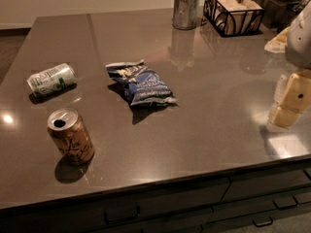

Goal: Move blue chip bag near orange can

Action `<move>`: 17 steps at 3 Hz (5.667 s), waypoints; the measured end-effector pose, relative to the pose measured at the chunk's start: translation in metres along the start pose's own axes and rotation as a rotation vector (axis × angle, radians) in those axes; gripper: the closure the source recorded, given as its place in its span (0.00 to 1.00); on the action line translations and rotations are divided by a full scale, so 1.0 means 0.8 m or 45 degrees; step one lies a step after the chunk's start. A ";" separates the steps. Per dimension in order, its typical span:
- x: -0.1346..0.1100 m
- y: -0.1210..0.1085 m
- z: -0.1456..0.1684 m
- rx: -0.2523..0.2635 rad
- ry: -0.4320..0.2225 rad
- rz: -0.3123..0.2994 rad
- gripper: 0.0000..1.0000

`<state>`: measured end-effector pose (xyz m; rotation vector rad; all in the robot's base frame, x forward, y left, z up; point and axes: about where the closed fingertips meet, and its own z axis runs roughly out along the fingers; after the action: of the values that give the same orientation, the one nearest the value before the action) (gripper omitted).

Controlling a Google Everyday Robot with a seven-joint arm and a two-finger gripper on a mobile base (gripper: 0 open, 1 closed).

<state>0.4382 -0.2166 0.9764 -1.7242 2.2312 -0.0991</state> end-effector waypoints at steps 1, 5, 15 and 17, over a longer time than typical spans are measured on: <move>-0.005 -0.002 0.000 0.016 -0.013 -0.002 0.00; -0.156 -0.030 0.142 -0.172 -0.196 -0.067 0.00; -0.281 0.085 0.189 -0.329 -0.406 -0.234 1.00; -0.295 0.109 0.187 -0.347 -0.394 -0.288 0.59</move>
Offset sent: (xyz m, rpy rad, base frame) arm 0.0360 0.0721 -0.0204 0.0966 0.0166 0.1020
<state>0.4523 0.0526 0.8620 -1.9712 1.8892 0.4112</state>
